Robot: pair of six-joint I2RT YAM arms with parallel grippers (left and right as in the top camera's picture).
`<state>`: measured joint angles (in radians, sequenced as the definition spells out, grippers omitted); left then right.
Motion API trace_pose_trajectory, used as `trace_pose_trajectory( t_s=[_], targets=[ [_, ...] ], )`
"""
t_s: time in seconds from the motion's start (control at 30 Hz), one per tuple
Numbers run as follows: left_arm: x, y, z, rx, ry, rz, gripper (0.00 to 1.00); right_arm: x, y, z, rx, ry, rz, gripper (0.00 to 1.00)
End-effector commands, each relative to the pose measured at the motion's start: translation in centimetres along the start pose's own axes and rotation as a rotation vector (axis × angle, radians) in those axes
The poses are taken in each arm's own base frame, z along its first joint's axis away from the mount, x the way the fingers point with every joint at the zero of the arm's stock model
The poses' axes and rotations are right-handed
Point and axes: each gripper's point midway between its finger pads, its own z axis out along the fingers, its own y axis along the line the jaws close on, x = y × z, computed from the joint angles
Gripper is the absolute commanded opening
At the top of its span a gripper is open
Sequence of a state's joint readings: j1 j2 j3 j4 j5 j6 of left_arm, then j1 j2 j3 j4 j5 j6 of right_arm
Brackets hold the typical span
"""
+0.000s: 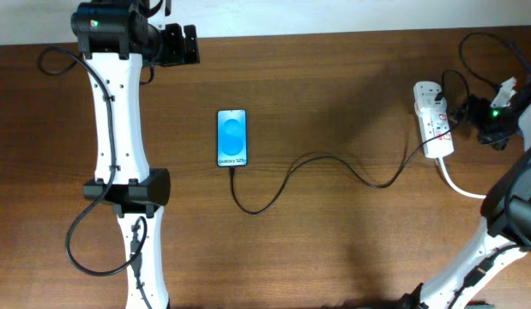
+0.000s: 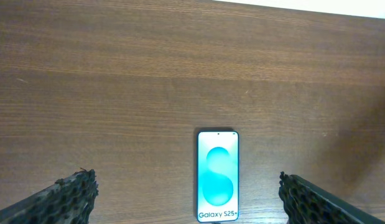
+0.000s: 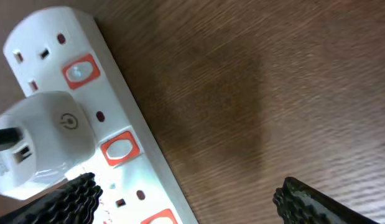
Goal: Plug charger to phone and switch on socket
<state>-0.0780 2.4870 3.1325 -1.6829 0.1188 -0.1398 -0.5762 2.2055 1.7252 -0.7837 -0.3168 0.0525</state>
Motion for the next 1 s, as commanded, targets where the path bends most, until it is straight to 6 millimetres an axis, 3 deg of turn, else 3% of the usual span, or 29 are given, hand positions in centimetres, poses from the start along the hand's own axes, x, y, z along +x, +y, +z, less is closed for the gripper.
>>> trace_pose_trajectory(
  t_s=[0.0, 0.33, 0.53, 0.97],
  targets=[
    [-0.4, -0.5, -1.4, 0.004, -0.032, 0.007, 1.0, -0.3, 0.3, 0.9, 0.024, -0.016, -0.022, 0.95],
    [-0.4, -0.6, -1.4, 0.005, -0.032, 0.009, 1.0, -0.3, 0.4, 2.2, 0.098, -0.035, -0.062, 0.95],
    [-0.4, -0.6, -1.4, 0.005, -0.033, 0.009, 0.99, 1.5, -0.2, 4.7, 0.085, 0.036, -0.033, 0.95],
    [-0.7, -0.6, -1.4, 0.007, -0.047, 0.011, 0.99, 2.3, 1.2, 4.8, 0.015, 0.068, -0.04, 0.94]
  ],
)
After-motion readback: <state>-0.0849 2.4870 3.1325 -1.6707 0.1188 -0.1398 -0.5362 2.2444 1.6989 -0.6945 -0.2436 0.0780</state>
